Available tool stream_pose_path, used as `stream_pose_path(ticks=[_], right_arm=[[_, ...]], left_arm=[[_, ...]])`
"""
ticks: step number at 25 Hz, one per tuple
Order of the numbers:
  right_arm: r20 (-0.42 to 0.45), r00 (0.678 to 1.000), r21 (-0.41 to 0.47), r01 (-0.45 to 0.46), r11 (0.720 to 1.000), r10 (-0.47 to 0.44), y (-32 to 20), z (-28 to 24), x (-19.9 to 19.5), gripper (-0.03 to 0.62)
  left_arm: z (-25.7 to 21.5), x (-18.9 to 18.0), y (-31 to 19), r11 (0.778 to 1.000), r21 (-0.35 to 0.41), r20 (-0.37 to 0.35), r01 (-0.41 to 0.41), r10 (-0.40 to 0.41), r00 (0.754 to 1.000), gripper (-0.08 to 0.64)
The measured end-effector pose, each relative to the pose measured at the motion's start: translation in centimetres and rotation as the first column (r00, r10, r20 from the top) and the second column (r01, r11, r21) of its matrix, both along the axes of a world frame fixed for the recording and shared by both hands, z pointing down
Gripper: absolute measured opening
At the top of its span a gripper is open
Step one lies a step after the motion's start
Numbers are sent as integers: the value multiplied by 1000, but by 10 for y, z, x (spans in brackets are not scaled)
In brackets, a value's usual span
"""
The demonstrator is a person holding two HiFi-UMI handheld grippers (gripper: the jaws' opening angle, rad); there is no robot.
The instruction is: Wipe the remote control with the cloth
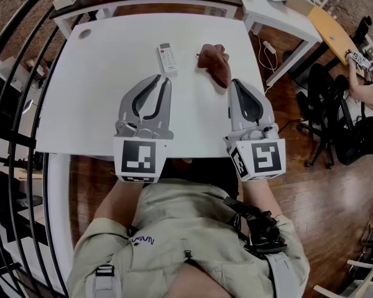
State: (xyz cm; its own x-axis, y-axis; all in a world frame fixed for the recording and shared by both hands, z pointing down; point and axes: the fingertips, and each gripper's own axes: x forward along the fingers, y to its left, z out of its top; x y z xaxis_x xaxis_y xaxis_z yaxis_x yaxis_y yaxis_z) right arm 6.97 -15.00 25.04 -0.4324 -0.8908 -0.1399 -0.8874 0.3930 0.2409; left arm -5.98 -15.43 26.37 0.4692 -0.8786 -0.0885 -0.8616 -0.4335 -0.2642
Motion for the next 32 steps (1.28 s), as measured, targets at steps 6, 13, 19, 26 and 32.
stream_pose_path(ticks=[6,13,19,26,32], right_arm=[[-68,997,-46,-24,999,21,-73,-1,18,14],[-133,991,-273,-26,962,-11,-149,59,27,204],[-178,982,-419,-14,908,-67,-163,97,20,262],[-219,970,-494,-16,869,-107,-171,125,15,262],[-231,966,-513,-20,858,-115,-172,134,12,261]], left_arm=[[12,-4,-77,988,-127,44,83,-77,996,107],[103,9,-162,853,-511,88,101,-65,994,373],[143,-7,-189,738,-639,201,220,-116,973,436],[148,-11,-199,714,-656,236,245,-115,965,350],[149,-11,-193,736,-643,237,210,-70,969,213]])
